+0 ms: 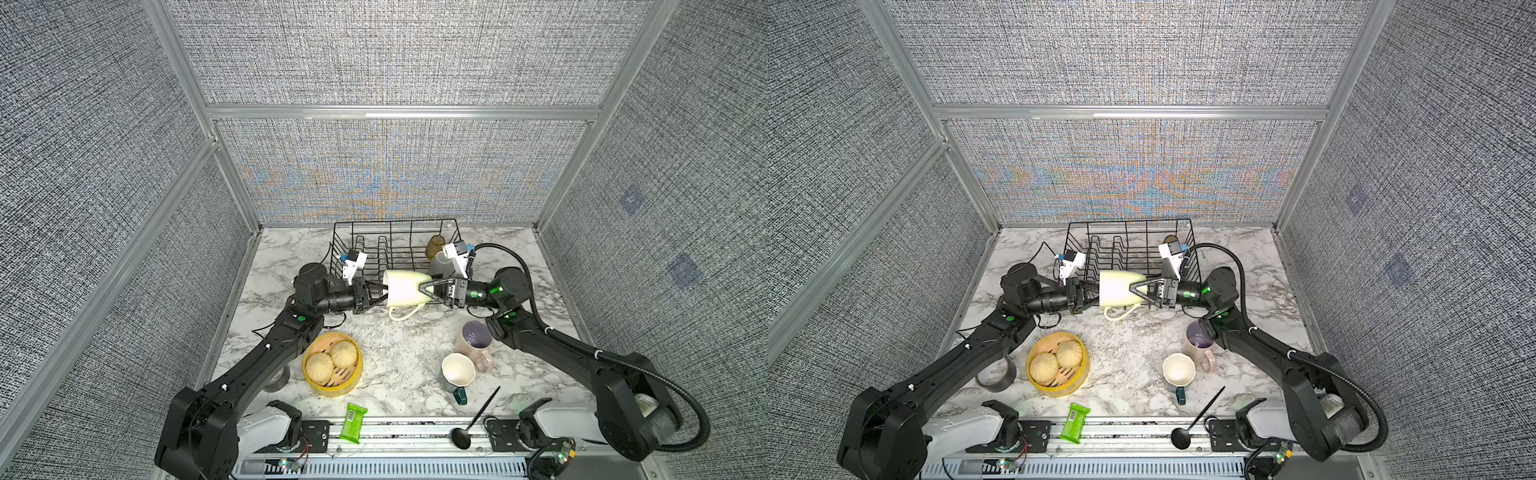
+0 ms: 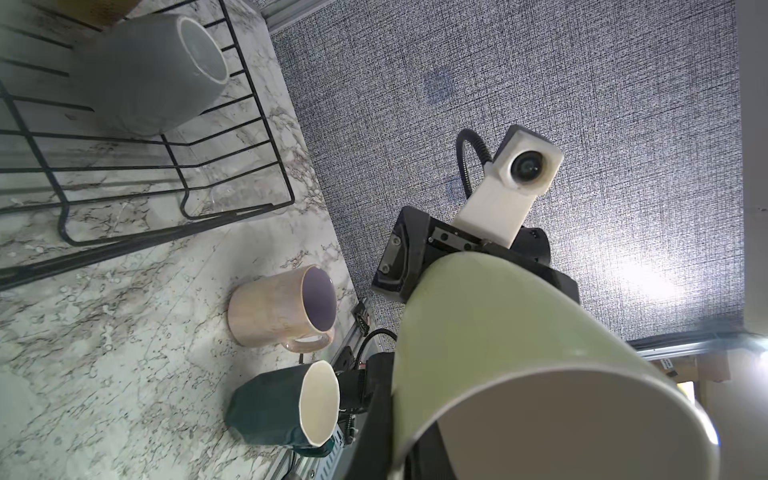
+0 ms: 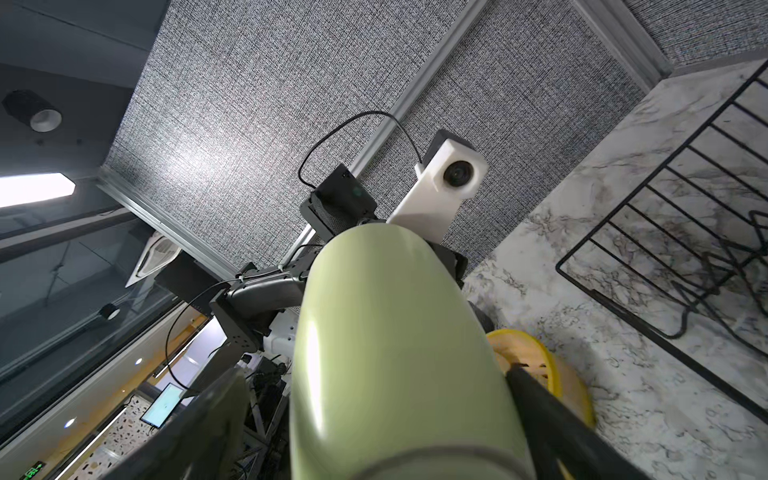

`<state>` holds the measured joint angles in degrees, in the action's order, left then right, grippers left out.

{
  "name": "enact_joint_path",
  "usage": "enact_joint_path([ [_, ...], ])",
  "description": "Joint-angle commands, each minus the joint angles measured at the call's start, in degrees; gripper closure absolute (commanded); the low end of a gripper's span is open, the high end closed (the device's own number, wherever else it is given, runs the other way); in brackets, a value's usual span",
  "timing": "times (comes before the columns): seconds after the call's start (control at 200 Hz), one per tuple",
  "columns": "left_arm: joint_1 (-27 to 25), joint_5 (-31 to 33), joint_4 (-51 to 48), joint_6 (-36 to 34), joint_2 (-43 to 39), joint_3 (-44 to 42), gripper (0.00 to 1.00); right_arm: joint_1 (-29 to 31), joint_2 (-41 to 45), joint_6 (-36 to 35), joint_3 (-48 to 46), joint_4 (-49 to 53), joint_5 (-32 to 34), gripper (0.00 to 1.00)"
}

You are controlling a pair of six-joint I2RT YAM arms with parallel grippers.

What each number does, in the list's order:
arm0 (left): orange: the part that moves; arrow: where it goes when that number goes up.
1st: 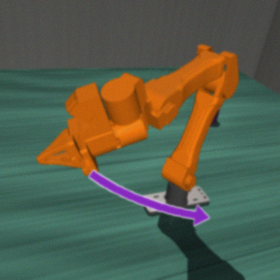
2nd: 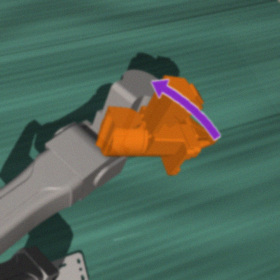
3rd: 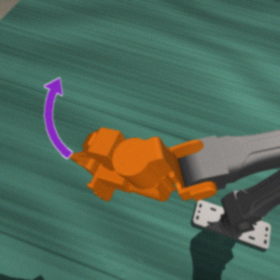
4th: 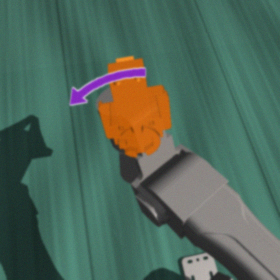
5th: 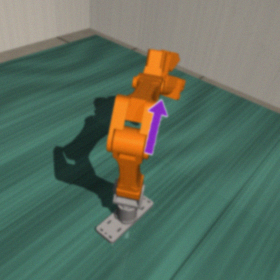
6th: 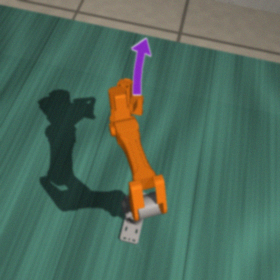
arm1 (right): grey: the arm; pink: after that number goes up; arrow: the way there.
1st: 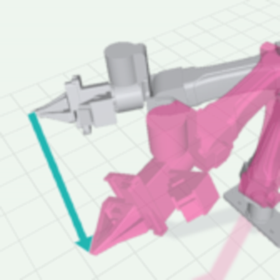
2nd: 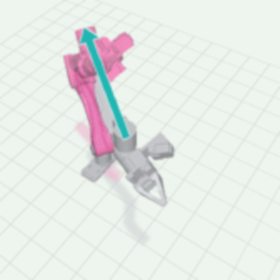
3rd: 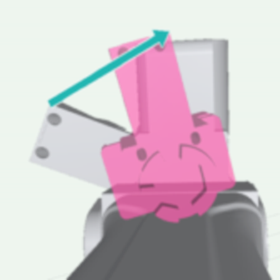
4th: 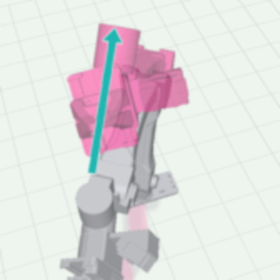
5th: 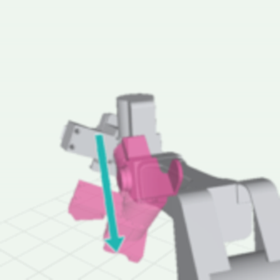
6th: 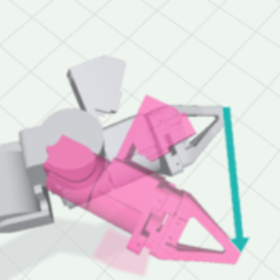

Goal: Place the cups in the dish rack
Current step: 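Grasp the light-green mug with the right gripper while the left gripper releases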

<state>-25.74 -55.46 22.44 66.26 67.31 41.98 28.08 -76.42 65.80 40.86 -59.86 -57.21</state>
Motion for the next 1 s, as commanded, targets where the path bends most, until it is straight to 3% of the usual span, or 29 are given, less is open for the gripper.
enact_joint_path([
  [0.0,0.12,-0.06,5.48,0.41,0.08,0.13,1.00,1.49,-1.03,2.02,0.35,-6.82,-0.55,0.05],
  [0.485,0.08,1.15,6.05,1.24,2.14,-1.46,1.00,5.48,-0.48,-5.96,2.28,1.64,1.53,0.08],
  [0.72,-0.02,1.56,4.51,0.07,2.68,-2.99,1.00,6.28,-1.85,-6.11,3.39,1.74,1.64,0.09],
  [0.99,-0.01,1.92,4.34,-0.34,2.97,-3.67,1.00,6.32,-4.36,-3.75,4.39,-0.14,1.20,0.19],
])
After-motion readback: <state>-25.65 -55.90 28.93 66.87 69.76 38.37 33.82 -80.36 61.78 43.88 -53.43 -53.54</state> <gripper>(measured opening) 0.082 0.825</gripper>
